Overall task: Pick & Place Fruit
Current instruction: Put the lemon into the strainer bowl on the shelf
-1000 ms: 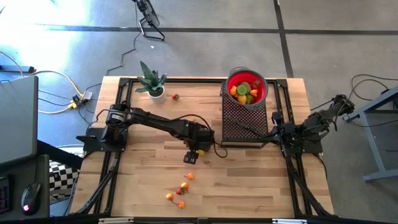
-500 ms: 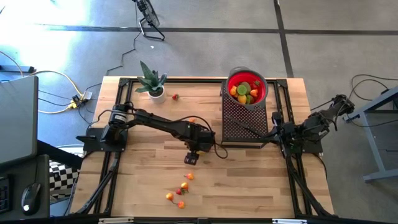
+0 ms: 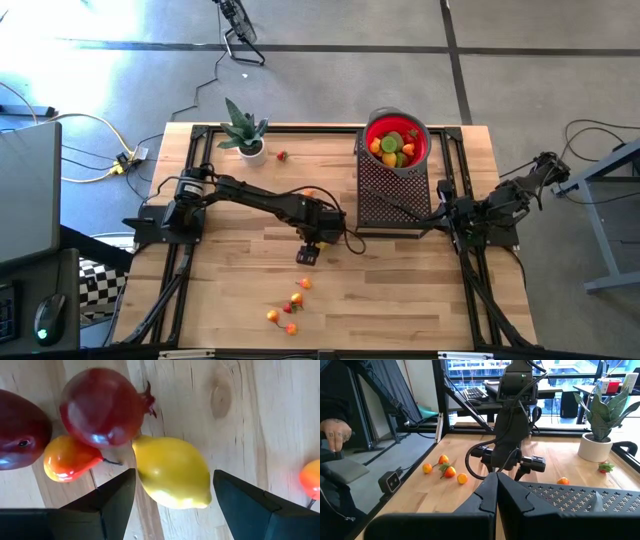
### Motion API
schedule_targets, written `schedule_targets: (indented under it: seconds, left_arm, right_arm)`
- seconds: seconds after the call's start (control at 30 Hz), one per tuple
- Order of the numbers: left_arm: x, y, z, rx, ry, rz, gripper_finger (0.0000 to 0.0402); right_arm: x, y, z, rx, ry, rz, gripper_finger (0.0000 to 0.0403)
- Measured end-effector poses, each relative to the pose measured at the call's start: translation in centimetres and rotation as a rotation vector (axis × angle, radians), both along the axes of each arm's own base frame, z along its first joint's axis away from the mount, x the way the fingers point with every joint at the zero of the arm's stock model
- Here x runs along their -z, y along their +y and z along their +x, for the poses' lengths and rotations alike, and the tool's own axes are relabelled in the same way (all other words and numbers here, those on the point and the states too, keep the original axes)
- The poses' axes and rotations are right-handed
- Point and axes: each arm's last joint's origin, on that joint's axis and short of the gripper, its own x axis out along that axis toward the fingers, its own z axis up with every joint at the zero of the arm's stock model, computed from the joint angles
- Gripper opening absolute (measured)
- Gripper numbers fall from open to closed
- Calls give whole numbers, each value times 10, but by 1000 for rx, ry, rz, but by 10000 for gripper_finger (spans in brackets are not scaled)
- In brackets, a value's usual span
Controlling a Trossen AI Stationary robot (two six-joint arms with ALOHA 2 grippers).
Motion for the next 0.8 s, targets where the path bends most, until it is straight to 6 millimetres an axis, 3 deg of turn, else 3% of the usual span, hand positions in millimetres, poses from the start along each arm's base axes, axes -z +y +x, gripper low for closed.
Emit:
schedule_targets:
  seconds: [0.33,0.63,0.8]
  left_arm:
    - [-1,0,1,-26,-12,-9,260]
    - [15,-1,4,-34,35,-43,260]
    - [13,-1,5,-33,21,-45,260]
  right_arm:
    - [0,0,0,0,0,0,2]
    - [0,0,0,0,0,0,2]
    - [0,0,0,0,-1,0,2]
